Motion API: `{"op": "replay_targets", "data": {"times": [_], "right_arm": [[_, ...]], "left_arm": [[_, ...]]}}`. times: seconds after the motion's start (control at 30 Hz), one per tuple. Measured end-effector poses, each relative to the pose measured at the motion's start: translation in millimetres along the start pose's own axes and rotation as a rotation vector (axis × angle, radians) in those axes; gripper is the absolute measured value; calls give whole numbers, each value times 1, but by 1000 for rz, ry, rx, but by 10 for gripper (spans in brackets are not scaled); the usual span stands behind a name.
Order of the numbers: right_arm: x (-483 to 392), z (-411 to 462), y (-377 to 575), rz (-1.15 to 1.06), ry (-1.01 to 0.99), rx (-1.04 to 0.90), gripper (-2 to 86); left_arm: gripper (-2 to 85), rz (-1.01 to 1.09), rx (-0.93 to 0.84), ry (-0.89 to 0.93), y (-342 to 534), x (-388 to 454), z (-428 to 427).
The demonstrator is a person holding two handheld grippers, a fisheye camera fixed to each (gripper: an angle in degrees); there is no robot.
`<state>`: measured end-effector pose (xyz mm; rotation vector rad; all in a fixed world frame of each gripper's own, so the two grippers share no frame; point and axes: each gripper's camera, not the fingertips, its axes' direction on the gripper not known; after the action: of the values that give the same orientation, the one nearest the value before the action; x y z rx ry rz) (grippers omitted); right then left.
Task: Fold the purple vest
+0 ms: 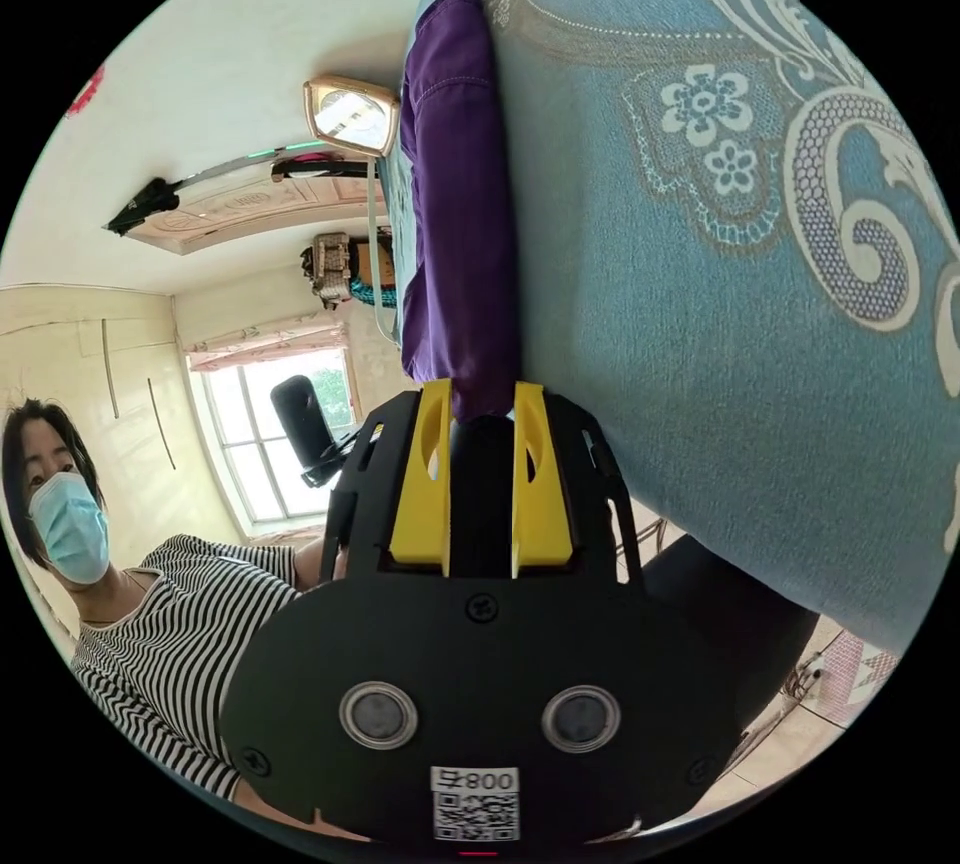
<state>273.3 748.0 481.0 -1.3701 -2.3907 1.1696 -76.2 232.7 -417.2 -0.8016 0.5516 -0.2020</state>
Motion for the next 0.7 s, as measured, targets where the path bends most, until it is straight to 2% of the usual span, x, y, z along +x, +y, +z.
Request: {"op": "replay_targets", "data": {"times": [0.17, 0.37, 0.53, 0.7], "right_arm": [[-9, 9, 4, -5, -1, -23, 89], [-22, 7, 24, 4, -61, 2, 54], [-54, 5, 38, -44, -83, 11, 37], [-84, 11, 52, -78, -82, 10, 27]], "left_arm": [[8, -76, 50, 82, 15, -23, -21], [47, -323, 235, 228, 64, -92, -72], [111, -592, 438, 456, 117, -162, -86], [123, -690, 607, 561, 138, -189, -91]]}}
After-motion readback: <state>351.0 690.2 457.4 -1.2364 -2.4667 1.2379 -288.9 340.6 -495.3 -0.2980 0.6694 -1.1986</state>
